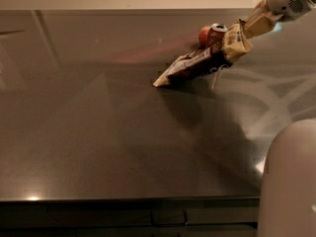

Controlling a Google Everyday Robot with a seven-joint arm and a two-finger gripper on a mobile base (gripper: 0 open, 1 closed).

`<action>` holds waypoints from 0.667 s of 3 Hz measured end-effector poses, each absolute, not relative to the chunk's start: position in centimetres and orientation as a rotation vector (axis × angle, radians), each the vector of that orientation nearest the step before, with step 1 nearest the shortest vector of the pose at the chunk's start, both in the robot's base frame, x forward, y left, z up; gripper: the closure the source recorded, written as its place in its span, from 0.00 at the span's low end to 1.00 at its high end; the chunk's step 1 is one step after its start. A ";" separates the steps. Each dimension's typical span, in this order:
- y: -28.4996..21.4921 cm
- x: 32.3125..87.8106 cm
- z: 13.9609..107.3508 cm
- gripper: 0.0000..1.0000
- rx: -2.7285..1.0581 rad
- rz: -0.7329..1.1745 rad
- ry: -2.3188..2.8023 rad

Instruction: Move brown chip bag near coke can

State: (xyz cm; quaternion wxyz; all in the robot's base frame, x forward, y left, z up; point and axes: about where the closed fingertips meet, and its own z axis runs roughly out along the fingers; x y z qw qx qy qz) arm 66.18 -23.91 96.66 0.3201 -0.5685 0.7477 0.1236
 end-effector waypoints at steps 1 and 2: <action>-25.0 66.7 96.0 0.58 -1.485 0.300 1.986; -24.8 67.4 96.0 0.35 -1.469 0.290 1.975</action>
Offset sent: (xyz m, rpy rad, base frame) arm 0.0042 -0.0104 -0.0061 -0.0155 -0.0001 -0.0176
